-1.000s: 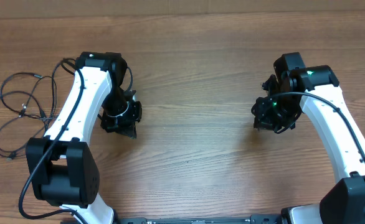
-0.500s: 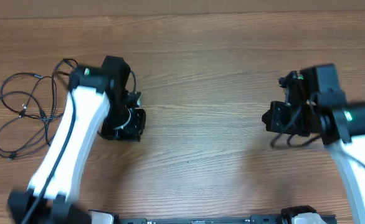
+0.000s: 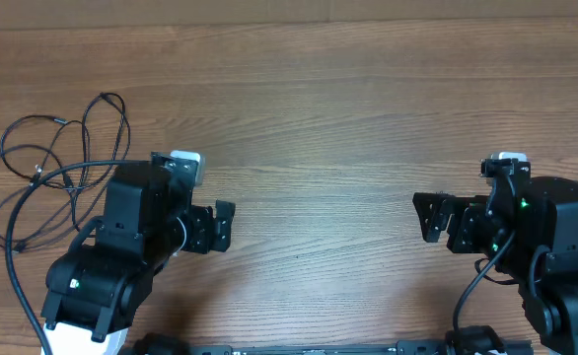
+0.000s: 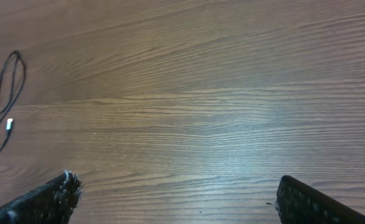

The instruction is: Untangle cables

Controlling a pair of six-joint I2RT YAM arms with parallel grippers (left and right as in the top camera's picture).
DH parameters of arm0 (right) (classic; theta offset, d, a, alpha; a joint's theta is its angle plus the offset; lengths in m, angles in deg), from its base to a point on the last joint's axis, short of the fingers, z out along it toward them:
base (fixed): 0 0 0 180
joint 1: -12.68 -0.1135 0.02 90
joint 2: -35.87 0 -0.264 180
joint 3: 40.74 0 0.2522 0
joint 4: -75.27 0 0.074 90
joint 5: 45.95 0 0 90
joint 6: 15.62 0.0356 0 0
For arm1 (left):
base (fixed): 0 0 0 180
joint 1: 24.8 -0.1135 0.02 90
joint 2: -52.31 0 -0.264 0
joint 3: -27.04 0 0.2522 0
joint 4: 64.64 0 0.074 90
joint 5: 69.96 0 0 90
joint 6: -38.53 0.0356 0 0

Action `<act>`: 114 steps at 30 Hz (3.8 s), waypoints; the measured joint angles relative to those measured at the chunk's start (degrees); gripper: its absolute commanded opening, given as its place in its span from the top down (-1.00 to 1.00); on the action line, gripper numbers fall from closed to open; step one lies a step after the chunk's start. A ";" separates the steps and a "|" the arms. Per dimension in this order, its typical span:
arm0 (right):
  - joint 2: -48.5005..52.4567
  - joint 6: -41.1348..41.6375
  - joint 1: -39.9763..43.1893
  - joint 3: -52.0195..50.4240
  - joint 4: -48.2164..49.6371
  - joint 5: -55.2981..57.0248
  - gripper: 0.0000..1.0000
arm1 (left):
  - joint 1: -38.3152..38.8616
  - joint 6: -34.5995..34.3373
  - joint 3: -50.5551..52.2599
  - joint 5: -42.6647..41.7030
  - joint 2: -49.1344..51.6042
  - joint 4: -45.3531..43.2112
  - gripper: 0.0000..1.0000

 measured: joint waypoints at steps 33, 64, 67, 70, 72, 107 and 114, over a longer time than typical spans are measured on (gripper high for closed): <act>-6.19 -0.02 0.00 -0.74 3.43 5.05 -1.00 | 0.00 0.02 0.44 2.49 26.34 0.35 -0.99; -41.88 -0.04 0.00 -48.17 63.91 10.05 -1.00 | 0.00 0.02 0.70 2.69 41.05 -0.11 -0.99; -43.58 -0.04 0.00 -51.25 66.55 10.64 -1.00 | 0.00 0.02 0.70 2.69 41.05 -0.11 -0.99; -44.94 -0.04 0.00 -54.38 71.01 11.89 -1.00 | 0.00 0.02 0.70 2.69 41.09 -0.11 -0.99; -45.33 -0.07 0.00 -56.72 74.42 12.46 -1.00 | 0.00 0.02 0.70 2.71 41.09 -0.11 -0.99; -45.48 -6.08 0.04 -62.93 61.29 11.21 -0.99 | 0.00 0.02 0.72 2.69 41.09 -0.11 -0.99; -45.48 -6.08 0.04 -62.93 61.27 11.23 -1.00 | 0.00 0.02 0.72 2.71 41.09 -0.11 -0.99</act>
